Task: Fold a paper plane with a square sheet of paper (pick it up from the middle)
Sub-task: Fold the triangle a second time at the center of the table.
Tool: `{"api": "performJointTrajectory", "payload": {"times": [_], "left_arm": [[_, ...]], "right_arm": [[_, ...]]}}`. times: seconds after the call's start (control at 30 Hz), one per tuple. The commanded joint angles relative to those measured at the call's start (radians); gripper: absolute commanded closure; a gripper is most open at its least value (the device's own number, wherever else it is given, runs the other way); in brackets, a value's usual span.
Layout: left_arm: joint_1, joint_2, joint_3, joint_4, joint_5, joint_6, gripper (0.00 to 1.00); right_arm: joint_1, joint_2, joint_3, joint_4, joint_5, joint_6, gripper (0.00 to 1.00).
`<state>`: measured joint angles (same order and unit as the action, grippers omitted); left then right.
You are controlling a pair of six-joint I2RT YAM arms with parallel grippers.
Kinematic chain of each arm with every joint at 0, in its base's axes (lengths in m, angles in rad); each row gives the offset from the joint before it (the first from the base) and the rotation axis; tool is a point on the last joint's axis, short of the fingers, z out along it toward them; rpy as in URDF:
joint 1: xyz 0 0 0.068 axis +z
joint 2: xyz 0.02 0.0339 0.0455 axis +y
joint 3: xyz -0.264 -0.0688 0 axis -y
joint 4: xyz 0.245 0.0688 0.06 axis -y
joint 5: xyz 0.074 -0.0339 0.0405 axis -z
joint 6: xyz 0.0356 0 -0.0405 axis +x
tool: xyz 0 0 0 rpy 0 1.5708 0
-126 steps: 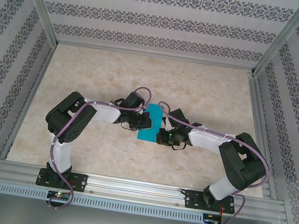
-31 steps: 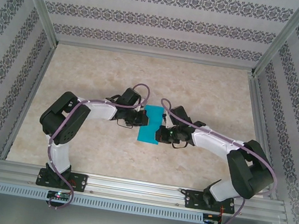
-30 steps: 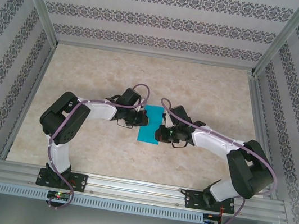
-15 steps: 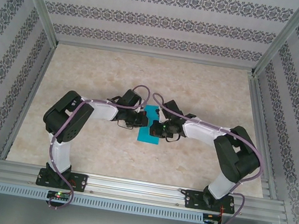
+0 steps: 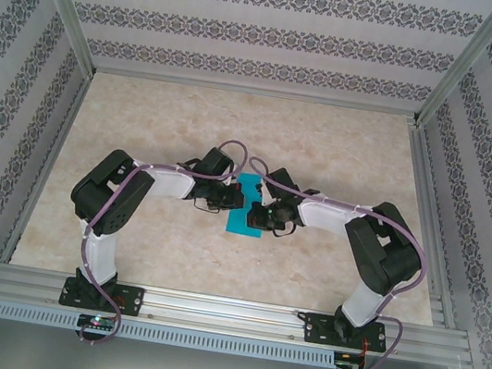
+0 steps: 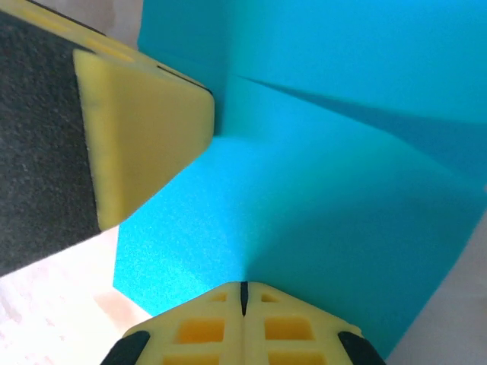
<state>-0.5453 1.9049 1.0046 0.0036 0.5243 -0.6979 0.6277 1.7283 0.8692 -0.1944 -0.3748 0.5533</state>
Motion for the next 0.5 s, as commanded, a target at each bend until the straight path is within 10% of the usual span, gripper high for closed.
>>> {"api": "performJointTrajectory", "payload": {"times": [0.0, 0.47], "left_arm": [[-0.003, 0.046, -0.029, -0.175, -0.146, -0.010, 1.00], [-0.001, 0.036, -0.039, -0.090, -0.087, -0.030, 1.00]], "right_arm": [[-0.009, -0.033, -0.078, -0.055, 0.016, -0.007, 0.99], [-0.055, -0.285, -0.258, -0.057, 0.054, 0.055, 0.97]]}}
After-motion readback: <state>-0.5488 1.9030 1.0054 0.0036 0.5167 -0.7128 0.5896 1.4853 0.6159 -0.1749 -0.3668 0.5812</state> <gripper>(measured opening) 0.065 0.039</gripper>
